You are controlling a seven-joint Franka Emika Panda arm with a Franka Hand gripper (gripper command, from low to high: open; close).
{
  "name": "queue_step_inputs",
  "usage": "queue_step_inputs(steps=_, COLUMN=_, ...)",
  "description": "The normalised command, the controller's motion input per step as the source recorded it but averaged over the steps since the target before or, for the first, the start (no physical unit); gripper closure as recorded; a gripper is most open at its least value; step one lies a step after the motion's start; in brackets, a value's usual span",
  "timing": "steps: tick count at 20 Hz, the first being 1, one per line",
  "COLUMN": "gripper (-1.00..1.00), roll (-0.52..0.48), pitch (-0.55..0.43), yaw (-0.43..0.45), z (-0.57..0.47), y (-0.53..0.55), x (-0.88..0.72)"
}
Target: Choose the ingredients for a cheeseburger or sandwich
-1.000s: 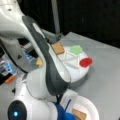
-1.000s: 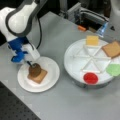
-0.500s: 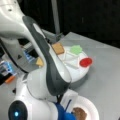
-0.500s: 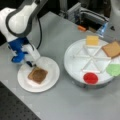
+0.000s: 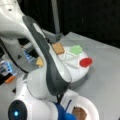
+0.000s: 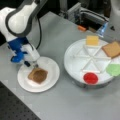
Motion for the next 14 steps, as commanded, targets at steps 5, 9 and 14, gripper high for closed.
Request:
queue_step_inputs(steps=5, gripper=-1.00, roll=-0.083, pitch=0.132, yaw=0.200, z=0.14, y=-0.06, x=0.25)
queue_step_inputs(steps=9, gripper=-1.00, roll=-0.156, pitch=0.187, yaw=0.171, z=0.26, y=0.01, x=0.07)
queue_step_inputs(steps=14, gripper=-1.00, roll=-0.192, pitch=0.216, yaw=0.117, z=0.30, y=0.13, x=-0.11)
